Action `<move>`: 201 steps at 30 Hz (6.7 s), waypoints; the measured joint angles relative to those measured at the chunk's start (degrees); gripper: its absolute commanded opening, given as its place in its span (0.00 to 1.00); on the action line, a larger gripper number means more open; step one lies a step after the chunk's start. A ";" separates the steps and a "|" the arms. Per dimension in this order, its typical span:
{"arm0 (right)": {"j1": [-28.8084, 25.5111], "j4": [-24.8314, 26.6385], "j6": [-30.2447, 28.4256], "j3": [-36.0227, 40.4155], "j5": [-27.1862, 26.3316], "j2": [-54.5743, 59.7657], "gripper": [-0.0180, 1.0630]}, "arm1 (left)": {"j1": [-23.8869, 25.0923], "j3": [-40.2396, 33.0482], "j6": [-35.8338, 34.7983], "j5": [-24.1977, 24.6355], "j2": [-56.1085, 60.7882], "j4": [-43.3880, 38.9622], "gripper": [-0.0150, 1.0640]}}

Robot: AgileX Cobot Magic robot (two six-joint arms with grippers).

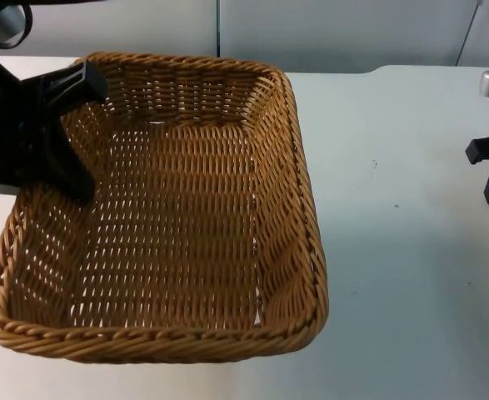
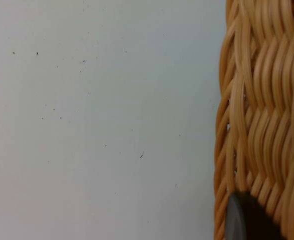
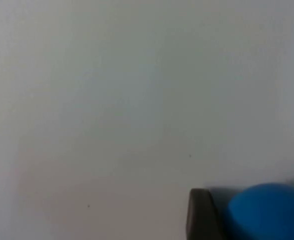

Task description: Pick up the basket with the left hand and place the ball into the basket with the right hand.

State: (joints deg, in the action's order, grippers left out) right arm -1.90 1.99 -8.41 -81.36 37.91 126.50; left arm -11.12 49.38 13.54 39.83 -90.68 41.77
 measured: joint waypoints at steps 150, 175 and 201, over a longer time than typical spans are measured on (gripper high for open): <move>45.80 -16.77 12.75 2.45 4.24 -47.97 0.73 | -2.18 3.28 21.25 -3.86 -16.26 24.35 0.01; 45.80 -18.34 16.41 11.90 3.23 -56.49 0.73 | -8.98 13.32 24.85 -10.64 -30.34 29.59 0.01; 45.80 -18.34 20.18 25.80 2.11 -74.10 0.73 | -8.98 13.89 25.30 -8.78 -30.74 31.67 0.91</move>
State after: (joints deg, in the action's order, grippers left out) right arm 43.91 -16.35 11.77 -55.55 40.02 52.40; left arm -20.10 63.27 38.84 31.06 -121.41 73.44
